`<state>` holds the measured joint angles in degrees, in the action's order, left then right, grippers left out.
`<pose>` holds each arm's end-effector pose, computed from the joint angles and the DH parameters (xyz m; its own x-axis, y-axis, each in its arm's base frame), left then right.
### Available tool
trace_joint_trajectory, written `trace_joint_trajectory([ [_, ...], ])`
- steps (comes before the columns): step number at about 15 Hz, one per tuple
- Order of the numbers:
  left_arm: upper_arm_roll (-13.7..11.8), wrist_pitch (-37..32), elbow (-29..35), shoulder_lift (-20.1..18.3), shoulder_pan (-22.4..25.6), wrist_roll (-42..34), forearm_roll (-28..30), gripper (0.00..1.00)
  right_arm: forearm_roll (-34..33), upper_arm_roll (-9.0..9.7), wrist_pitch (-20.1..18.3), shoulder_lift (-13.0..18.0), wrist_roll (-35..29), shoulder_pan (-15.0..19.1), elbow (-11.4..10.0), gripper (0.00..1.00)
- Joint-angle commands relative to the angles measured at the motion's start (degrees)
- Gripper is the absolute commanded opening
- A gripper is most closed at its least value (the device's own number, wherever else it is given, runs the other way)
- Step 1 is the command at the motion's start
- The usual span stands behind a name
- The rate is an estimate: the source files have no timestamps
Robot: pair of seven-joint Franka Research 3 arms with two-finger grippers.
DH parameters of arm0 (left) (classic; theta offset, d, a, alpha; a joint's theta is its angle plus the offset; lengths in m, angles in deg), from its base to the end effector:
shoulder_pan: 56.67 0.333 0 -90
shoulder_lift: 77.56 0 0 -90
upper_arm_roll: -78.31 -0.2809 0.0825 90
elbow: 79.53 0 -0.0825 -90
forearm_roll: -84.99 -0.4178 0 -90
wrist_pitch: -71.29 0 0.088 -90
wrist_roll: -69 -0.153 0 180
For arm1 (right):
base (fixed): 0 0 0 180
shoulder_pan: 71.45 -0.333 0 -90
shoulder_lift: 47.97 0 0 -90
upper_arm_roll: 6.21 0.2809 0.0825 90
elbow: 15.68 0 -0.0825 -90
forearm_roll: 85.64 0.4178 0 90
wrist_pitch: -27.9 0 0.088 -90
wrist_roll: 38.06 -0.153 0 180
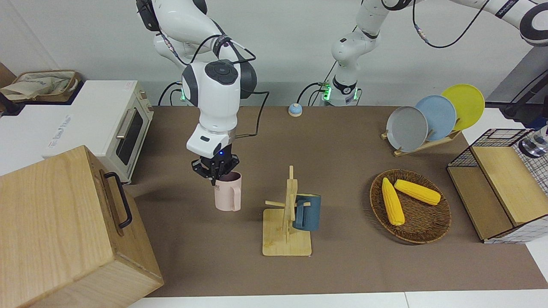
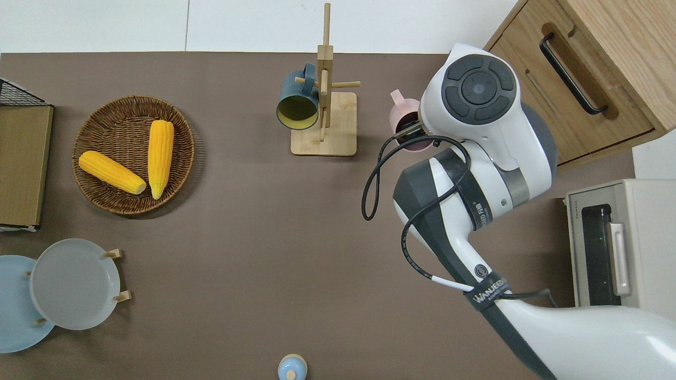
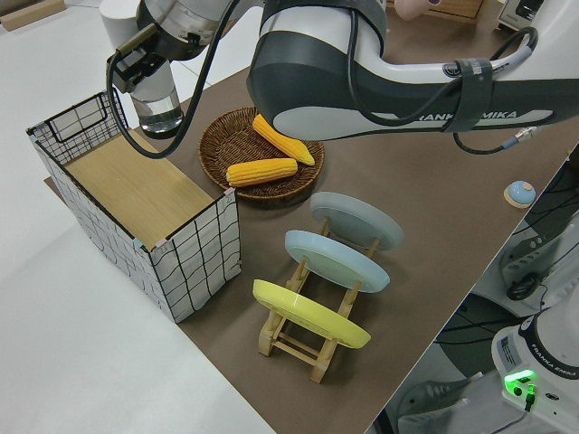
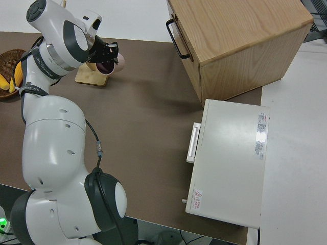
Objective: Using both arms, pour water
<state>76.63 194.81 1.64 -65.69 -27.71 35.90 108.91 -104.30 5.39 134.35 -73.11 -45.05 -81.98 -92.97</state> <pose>0.6315 0.3347 0.5706 0.7901 0.1011 0.6045 0.0640 -0.9945 0.0826 0.6873 0.2161 0.4047 0.9403 0.3257 0.0985 0.2985 -0.9286 0.2206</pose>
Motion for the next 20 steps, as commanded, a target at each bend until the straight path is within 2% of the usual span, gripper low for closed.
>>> trace_joint_trajectory([
  [1, 0.2, -1.1, 1.3, -2.6, -0.7, 2.4, -3.4, 0.0, 8.8, 0.71, -7.8, 2.7, 0.3, 1.3, -1.7, 0.0],
  [4, 0.5, -1.0, 5.6, -6.1, -3.1, 5.9, -6.2, 0.0, 14.3, 0.97, -13.1, 3.7, -2.2, 0.9, -3.1, 0.0],
  [6, 0.5, -0.7, 8.6, -8.5, -5.0, 9.5, -7.6, 0.0, 17.6, 1.75, -14.5, 3.9, -8.9, 0.1, -4.1, 0.0],
  [8, 0.5, 0.2, 12.1, -11.0, -7.2, 12.8, -9.7, 0.0, 19.6, 3.43, -14.6, 3.5, -14.3, -1.6, -4.6, 0.0],
  [10, 0.5, 1.5, 15.7, -13.6, -8.9, 15.6, -10.6, 0.0, 22.7, 3.69, -13.8, 2.9, -20.8, -4.7, -4.7, 0.0],
  [15, 1.1, 6.2, 25.8, -19.7, -14.7, 24.3, -14.4, 0.0, 28.8, 3.69, -9.0, 1.1, -32.4, -11.3, -4.7, 0.0],
  [20, 5.9, 7.4, 33.3, -24.3, -14.9, 30.1, -17.1, 0.0, 31.9, 3.69, 0.4, -4.2, -42.6, -17.4, -4.5, 0.0],
])
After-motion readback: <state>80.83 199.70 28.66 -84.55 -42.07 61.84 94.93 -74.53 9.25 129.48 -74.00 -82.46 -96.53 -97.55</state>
